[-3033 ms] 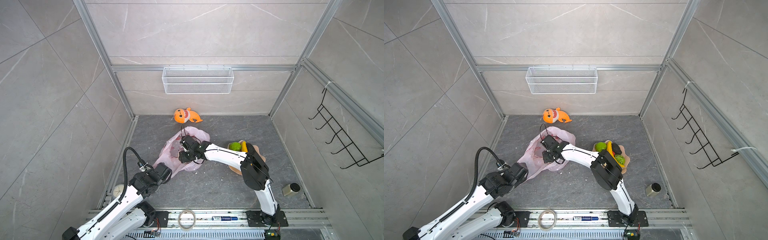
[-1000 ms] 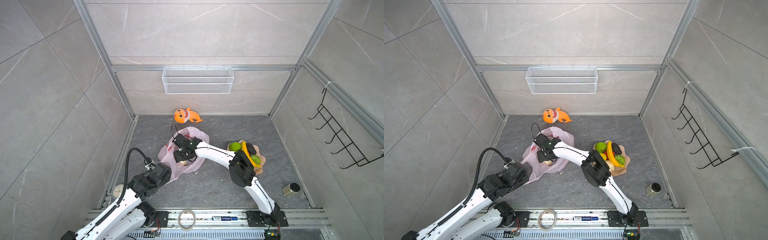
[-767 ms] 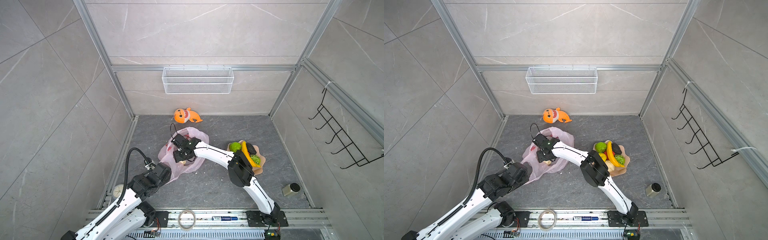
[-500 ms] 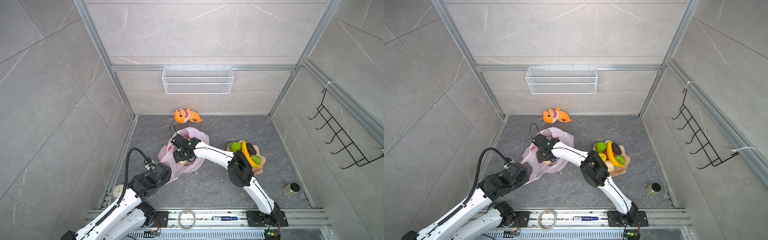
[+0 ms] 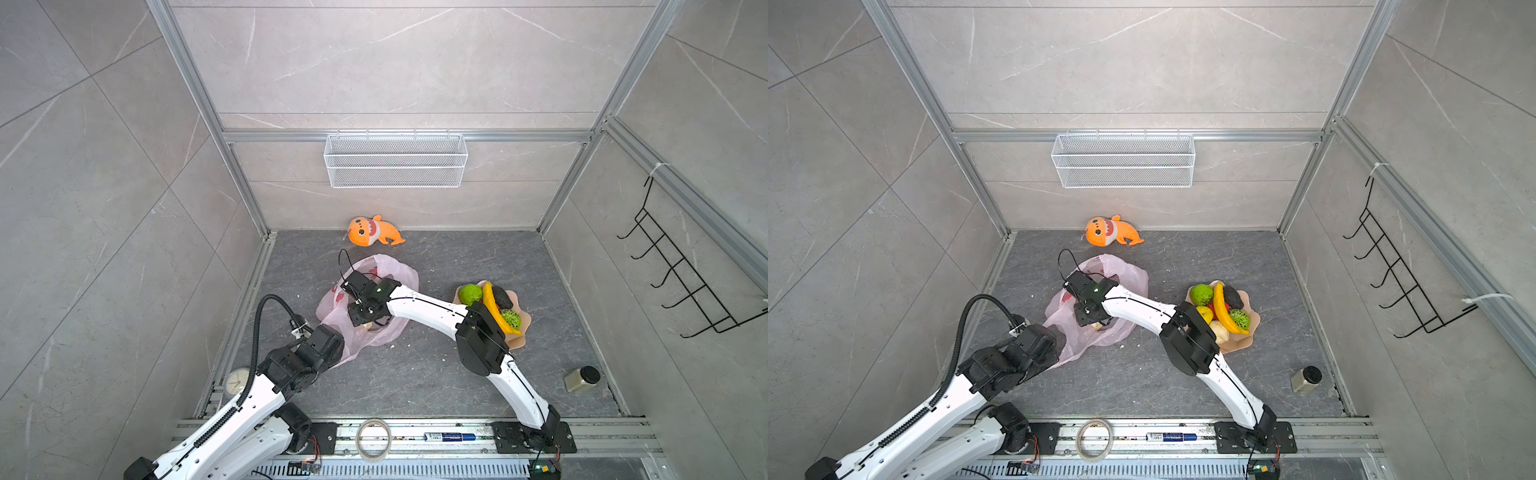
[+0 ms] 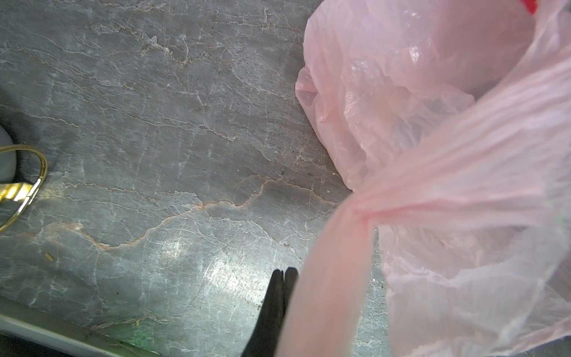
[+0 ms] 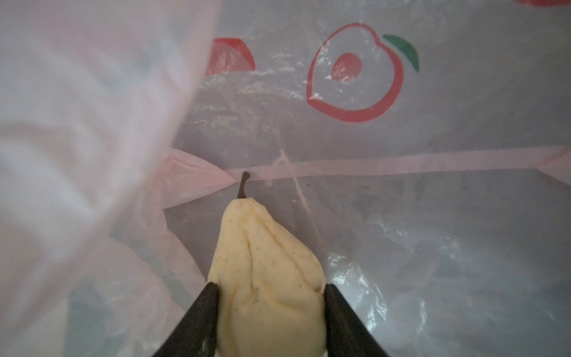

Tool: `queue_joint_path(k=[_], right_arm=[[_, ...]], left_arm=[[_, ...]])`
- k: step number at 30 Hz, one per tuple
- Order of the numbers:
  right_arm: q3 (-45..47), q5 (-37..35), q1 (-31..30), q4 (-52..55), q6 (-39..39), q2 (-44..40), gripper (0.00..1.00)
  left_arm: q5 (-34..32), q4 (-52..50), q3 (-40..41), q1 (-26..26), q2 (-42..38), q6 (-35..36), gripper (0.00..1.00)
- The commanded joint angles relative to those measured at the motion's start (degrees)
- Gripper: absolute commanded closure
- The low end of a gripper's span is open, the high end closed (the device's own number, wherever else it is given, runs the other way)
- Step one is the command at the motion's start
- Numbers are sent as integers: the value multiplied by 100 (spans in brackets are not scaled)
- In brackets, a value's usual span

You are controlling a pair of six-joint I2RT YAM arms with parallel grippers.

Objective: Take fruits out of the plastic bag
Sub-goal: Pick up the fruit from the plastic bag.

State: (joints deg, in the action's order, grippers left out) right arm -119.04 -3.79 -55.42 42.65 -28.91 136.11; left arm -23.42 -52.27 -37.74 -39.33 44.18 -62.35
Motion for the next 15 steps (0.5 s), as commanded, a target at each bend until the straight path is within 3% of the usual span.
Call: queue_joint_path(k=[1, 15], right_arm=[[240, -275, -29, 523, 66, -87, 54], [663, -128, 202, -26, 323, -1033, 58]], left_arm=[[-92, 21, -66, 19, -11, 38, 100], [-120, 108, -101, 15, 90, 38, 100]])
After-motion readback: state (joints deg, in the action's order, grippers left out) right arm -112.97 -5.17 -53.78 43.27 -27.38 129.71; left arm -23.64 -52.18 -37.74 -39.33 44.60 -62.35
